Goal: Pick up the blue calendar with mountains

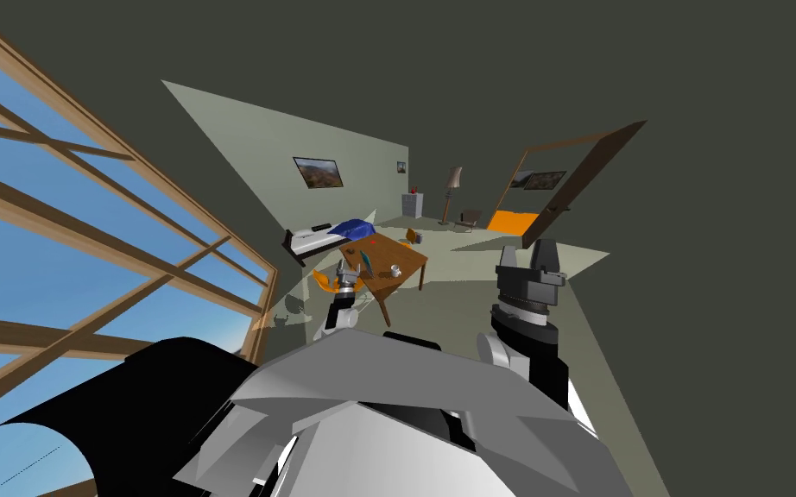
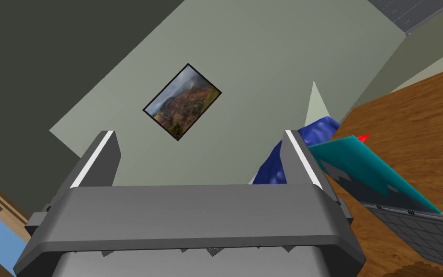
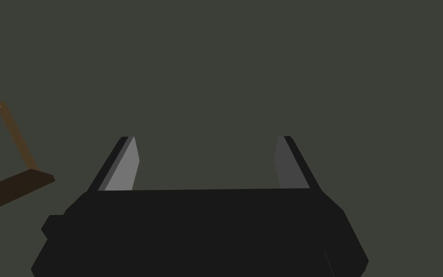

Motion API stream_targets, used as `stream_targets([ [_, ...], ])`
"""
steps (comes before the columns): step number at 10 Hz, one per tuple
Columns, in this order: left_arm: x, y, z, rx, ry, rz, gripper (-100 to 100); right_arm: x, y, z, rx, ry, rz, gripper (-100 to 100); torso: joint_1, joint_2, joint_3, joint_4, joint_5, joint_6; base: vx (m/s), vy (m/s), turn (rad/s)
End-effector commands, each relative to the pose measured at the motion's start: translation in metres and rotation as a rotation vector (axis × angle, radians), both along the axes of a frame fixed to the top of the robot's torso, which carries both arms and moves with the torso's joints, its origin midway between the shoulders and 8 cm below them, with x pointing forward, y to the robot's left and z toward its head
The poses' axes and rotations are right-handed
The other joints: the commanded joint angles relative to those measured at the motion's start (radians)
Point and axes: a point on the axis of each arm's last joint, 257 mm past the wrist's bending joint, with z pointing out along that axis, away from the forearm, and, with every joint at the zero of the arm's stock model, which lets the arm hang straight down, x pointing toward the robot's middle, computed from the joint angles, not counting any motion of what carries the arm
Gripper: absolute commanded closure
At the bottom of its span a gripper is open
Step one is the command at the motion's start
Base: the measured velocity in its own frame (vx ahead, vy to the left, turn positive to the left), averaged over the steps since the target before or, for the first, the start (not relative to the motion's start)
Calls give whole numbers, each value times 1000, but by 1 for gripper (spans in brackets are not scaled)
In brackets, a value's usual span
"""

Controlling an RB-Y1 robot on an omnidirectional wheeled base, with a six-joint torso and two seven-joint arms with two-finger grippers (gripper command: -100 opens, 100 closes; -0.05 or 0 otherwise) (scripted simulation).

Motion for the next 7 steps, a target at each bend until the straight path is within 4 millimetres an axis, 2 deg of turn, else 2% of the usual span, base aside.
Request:
stream_targets([
  [1, 3, 12, -13, -70, 2, 3, -100, 0, 0, 0, 0, 0, 0, 0, 0, 0, 0, 0, 0, 0, 29, -84, 7],
  [4, 4, 25, -37, -136, 29, 15, -100, 0, 0, 0, 0, 0, 0, 0, -1, -1, 0, 0, 0, 0, 36, -77, 10],
  [6, 6, 44, -57, -256, 21, 28, -100, 0, 0, 0, 0, 0, 0, 0, -1, 0, 0, 0, 0, 0, 53, -105, 16],
  [7, 4, 48, -69, -265, 44, 38, -100, 0, 0, 0, 0, 0, 0, 0, -3, -3, -1, 0, -1, 0, 60, -87, 13],
])
